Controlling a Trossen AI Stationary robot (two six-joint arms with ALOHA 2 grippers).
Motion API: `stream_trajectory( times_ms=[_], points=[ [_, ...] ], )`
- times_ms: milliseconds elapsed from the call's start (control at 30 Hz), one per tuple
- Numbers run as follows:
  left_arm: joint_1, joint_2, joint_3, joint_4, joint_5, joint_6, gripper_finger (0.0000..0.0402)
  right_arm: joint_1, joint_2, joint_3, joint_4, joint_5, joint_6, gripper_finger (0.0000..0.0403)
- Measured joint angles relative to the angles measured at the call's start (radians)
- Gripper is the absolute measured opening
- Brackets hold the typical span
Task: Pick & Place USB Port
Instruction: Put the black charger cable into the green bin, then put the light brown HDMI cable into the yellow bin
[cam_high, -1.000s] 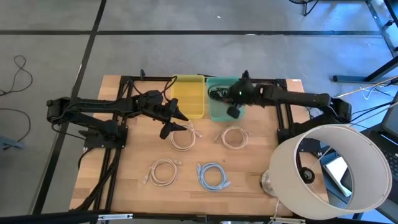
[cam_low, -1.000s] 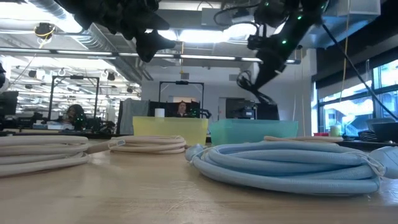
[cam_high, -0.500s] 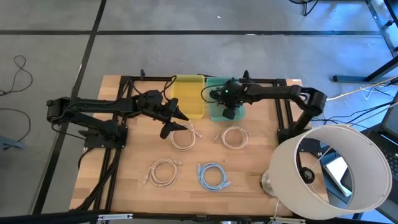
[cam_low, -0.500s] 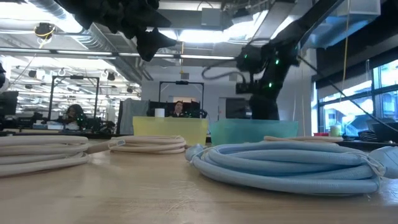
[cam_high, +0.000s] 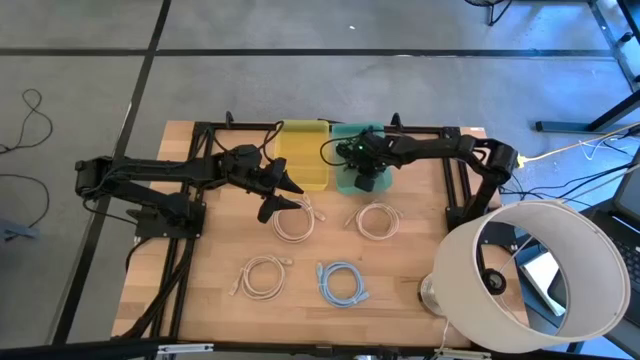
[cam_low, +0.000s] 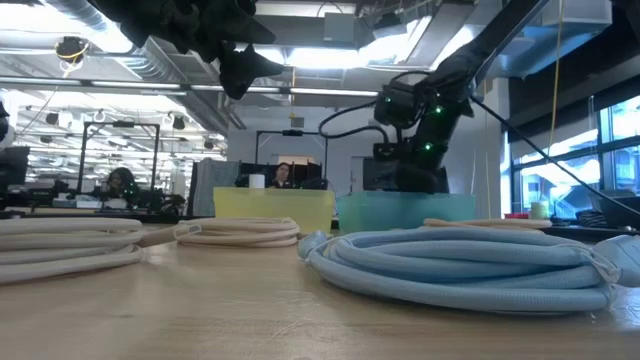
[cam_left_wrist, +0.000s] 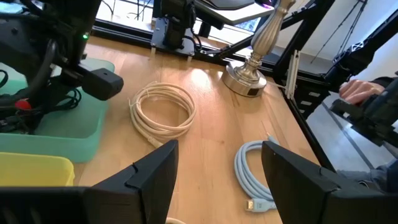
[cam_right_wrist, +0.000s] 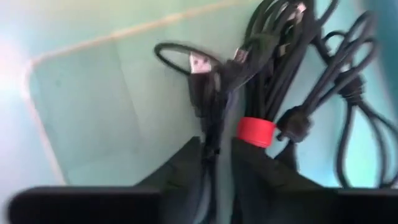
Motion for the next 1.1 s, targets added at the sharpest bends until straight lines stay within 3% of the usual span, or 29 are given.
stream_trajectory(
  times_ms=[200, 367, 567, 767, 933, 1100],
  points=[
    [0.0, 0.0, 0.0, 0.0, 0.0, 0.0, 0.0224, 0.002, -0.007, 0.086, -0.124, 0.0, -0.012, 0.0202],
    [0.0, 0.0, 0.0, -0.007, 0.0, 0.001, 0.0224, 0.018, -0.011, 0.217, -0.338, 0.084, 0.026, 0.0251],
    [-0.001, 0.0, 0.0, -0.012, 0.0, 0.001, 0.0224, 0.081, -0.038, 0.378, -0.537, 0.086, 0.032, 0.026],
    [-0.001, 0.0, 0.0, -0.044, 0.0, 0.002, 0.0224, 0.19, -0.047, 0.508, -0.752, -0.105, 0.059, 0.0256],
    [-0.001, 0.0, 0.0, -0.055, 0.0, 0.004, 0.0224, 0.313, -0.058, 0.504, -0.825, -0.295, 0.127, 0.0256],
    [-0.001, 0.0, 0.0, -0.056, 0.0, 0.004, 0.0224, 0.453, -0.06, 0.439, -0.823, -0.3, 0.218, 0.0255]
  ],
)
